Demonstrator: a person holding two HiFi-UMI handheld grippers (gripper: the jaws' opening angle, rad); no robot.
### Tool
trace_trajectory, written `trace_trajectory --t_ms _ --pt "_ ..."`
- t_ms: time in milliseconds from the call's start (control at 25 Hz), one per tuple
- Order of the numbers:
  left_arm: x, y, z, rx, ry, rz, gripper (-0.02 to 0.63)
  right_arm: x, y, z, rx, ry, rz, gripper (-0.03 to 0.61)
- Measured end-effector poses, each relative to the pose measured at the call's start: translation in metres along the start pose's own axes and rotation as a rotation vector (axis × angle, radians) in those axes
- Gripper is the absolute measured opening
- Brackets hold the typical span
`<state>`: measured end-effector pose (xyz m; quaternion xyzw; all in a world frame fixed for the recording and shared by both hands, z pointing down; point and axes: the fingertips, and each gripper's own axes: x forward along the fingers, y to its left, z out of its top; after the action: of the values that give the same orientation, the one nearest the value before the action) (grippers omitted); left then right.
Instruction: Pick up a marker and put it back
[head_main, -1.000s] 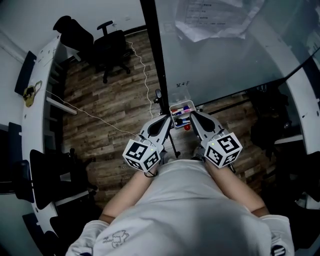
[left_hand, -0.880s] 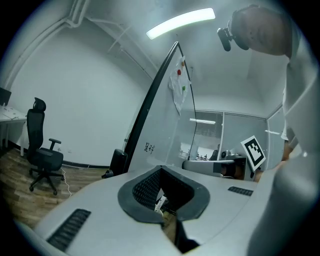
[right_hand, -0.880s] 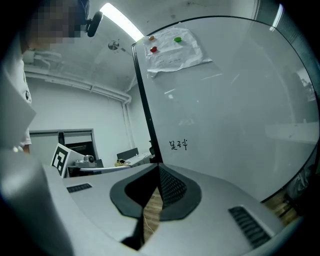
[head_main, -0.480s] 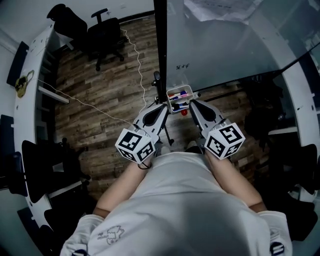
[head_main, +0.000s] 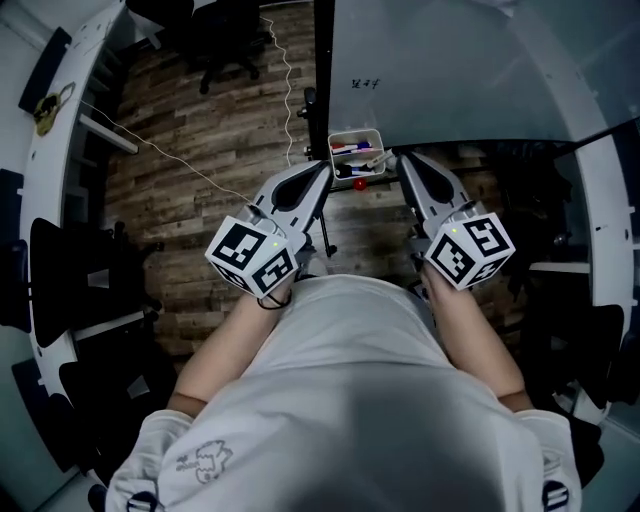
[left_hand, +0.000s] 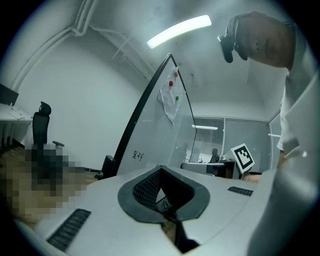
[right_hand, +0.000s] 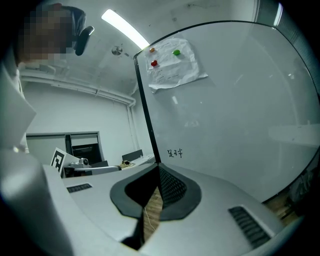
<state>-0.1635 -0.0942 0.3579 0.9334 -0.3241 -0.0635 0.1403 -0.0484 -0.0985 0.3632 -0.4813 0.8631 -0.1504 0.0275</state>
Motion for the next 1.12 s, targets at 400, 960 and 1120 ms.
trace_trajectory --t_ms 400,960,1120 --pt "-0.011 -0.07 -0.034 -0.038 -0.006 0.078 0.005 -0.084 -0.005 -0.02 0.02 0.04 0.052 0.011" --pt "-0.046 -0.175 -0.058 -0.003 -0.017 0.111 0.005 -0.193 0.018 -0.034 0.027 0.039 0.111 0.011" --pt "-0.048 -0.194 -0.064 -0.002 -0.013 0.108 0.005 -0.214 0.02 -0.038 0.029 0.037 0.11 0.011"
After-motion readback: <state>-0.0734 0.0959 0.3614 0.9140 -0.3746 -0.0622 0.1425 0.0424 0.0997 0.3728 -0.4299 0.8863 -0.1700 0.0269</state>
